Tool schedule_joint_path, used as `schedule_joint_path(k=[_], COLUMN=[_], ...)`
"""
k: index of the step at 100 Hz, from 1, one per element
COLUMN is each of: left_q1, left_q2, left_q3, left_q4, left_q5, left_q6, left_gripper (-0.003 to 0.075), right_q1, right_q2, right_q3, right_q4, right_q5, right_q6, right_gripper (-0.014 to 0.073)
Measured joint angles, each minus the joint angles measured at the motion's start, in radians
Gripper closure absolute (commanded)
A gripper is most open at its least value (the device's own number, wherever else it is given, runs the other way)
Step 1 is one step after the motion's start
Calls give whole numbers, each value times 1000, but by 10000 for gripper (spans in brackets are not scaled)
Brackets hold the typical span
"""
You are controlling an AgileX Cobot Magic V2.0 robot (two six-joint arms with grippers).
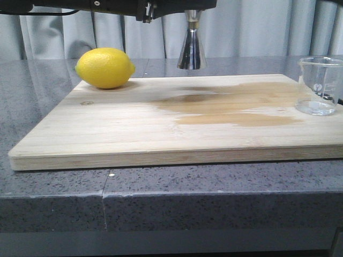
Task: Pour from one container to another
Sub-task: 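Lower the empty beaker onto the board and open the right gripper, then lower the filled jigger onto the board and release with the left gripper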
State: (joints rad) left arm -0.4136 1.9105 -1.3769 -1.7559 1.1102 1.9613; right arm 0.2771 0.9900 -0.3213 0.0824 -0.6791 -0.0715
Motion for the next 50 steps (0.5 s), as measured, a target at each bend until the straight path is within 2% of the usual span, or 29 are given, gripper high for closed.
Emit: schedule_joint_path(k=[23,50], left_q1=[0,0], left_q2=[0,0], left_q3=[0,0], left_q4=[0,1], left_q5=[0,0], left_q6=[0,0], left_gripper=[428,428], right_q1=[0,0], right_q2=[-101,-149], right_q3=[-4,-4], right_q4=[0,-4], right_q5=[45,82], right_q6=[-67,-78], right_gripper=[94,95])
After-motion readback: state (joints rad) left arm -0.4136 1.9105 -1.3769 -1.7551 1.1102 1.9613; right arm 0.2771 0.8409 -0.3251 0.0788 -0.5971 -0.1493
